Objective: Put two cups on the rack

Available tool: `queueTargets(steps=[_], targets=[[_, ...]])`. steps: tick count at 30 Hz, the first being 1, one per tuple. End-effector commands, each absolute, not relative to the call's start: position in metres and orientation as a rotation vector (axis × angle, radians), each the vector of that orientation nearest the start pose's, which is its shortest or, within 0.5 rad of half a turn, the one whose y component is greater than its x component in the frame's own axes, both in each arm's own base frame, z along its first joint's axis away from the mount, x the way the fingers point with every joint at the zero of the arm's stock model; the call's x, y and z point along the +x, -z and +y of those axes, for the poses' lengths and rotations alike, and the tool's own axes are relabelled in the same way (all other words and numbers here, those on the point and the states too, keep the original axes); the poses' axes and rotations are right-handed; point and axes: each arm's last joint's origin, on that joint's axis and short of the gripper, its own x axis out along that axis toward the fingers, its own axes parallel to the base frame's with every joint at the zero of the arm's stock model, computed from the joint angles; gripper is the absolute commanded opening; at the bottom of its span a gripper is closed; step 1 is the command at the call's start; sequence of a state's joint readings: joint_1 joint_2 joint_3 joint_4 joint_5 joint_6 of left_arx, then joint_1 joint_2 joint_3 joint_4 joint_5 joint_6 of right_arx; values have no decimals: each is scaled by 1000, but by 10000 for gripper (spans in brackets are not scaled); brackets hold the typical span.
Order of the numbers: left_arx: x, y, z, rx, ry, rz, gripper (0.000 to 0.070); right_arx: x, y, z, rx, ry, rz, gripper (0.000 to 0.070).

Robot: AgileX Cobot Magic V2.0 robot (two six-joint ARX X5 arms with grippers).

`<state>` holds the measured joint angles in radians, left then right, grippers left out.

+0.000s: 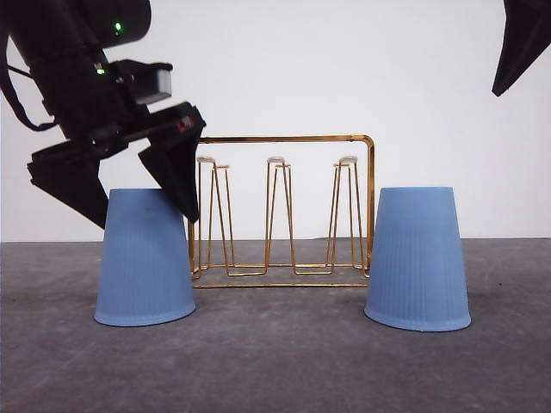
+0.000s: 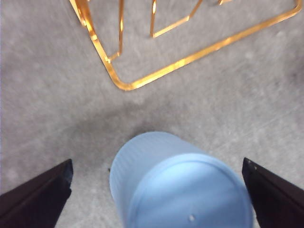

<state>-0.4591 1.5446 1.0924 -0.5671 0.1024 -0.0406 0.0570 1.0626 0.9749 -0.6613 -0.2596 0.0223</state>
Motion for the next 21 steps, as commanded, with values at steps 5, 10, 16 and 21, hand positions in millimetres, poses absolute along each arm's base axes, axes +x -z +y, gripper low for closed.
queueTargets(steps=[5,10,16,21], targets=[[282,-230,-145,160,501,1021,585,213,-311,19,85,-299,729,653],[282,-230,-145,162,501,1024,422,214,-312,20,83,-301,714,653],[282,-241,-145,191,512,1047,422,214,-312,20,83,-300,713,653],[289,-293,-148,201,527,996,423,214,-312,20,83,-300,712,653]])
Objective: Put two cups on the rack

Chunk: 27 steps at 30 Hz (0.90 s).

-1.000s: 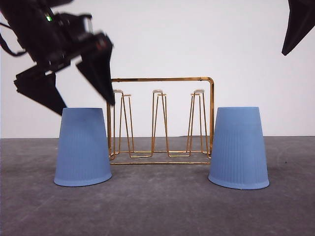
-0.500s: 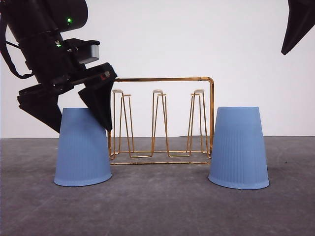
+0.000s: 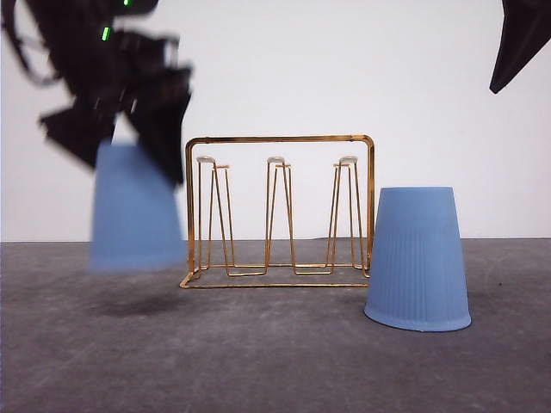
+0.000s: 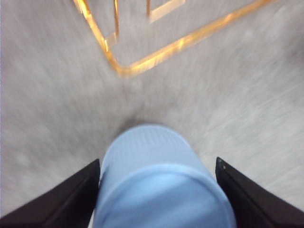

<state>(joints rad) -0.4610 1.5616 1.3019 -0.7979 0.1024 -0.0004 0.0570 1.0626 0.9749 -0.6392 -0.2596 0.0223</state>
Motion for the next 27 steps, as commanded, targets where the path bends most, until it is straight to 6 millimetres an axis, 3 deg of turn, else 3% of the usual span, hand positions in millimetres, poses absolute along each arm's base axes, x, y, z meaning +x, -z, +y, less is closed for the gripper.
queueTargets(steps=[1,6,10,19,27], targets=[[290,-307,-149,197,529,974,423,214,-312,20,83,-300,712,653],[290,-363,-149,190,547,849,424,214,-312,20,83,-300,712,653],[288,-384,-148,183,551,800,429,214,-312,20,83,-300,712,653],[304,-379,-155,178,552,744,429,214,-312,20,83,-300,713,653],[330,-350,-167,213,518,783,430,214,-312,20,83,-301,713,653]])
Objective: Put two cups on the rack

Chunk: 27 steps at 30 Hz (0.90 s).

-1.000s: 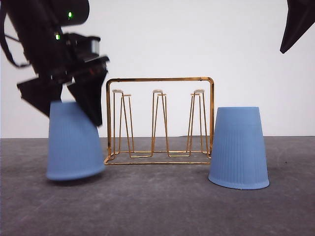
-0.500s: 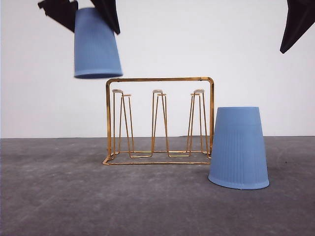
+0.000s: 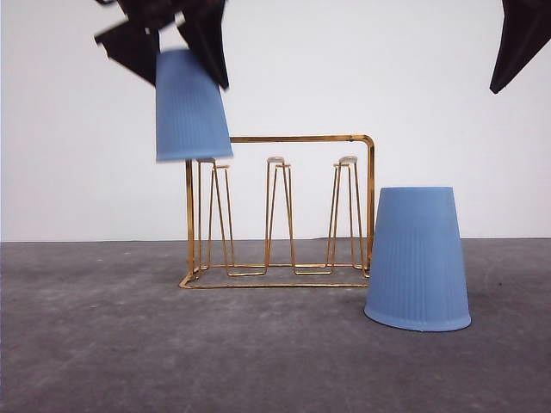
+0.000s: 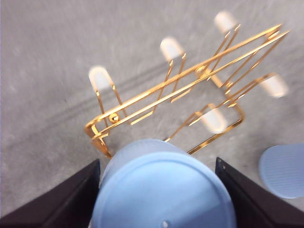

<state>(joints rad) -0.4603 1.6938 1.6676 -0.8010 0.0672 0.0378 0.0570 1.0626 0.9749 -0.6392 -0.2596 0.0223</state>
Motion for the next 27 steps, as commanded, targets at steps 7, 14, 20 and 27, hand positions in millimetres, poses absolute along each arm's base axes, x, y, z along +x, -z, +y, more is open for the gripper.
queueTargets(steps=[7,14,20,27], targets=[[348,-331,-175,233,508,780,433,214,-312,20,83,-300,712,653],[355,-314,-179,254,510,838,540,214,-312,20,79,-302,712,653],[355,-313,-179,254,509,841,569,214,-312,20,73,-304,711,653],[355,-314,-179,255,509,839,569,214,-312,20,67,-307,710,653]])
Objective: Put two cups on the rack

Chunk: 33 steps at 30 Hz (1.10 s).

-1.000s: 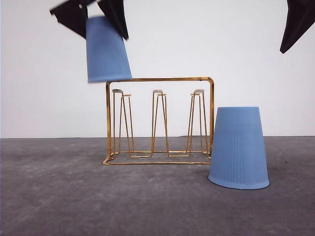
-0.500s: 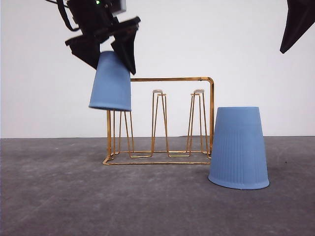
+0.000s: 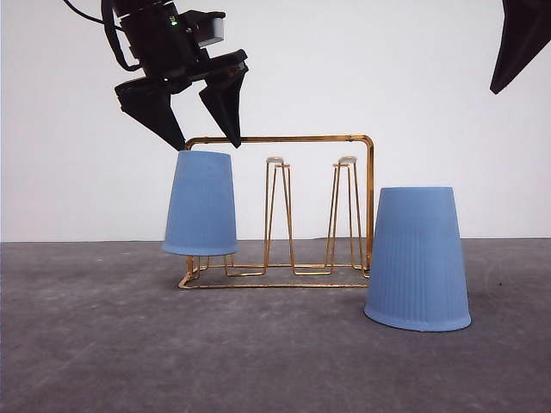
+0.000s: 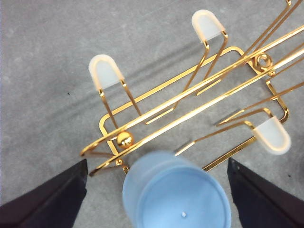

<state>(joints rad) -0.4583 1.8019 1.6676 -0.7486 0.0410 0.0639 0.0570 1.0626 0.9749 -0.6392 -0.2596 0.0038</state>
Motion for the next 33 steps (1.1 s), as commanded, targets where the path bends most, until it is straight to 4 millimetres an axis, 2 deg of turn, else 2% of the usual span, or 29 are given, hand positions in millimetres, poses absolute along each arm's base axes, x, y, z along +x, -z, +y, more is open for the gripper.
queueTargets(steps=[1,4,7,12,16,20,25,33], targets=[[355,-315,-179,255,509,837,569,214,-312,20,66,-308,710,653],[352,-325,-177,252,509,819,569,214,-312,20,65,-324,708,653],[342,-346,-172,252,511,782,567,214,-313,21,78,-367,705,653],[316,-382,-159,248,509,737,566,213,-313,27,82,-419,705,653],[294,-397,-146,281,432,758,565,213,-312,38,73,-487,714,653],[279,-399,-132,312,319,850,560,215,-306,55,51,-556,748,653],[274,-391,-120,300,268,965,556,223,-292,79,10,-618,810,653],[273,-357,-107,292,218,1089,556,239,-266,104,-26,-664,908,653]])
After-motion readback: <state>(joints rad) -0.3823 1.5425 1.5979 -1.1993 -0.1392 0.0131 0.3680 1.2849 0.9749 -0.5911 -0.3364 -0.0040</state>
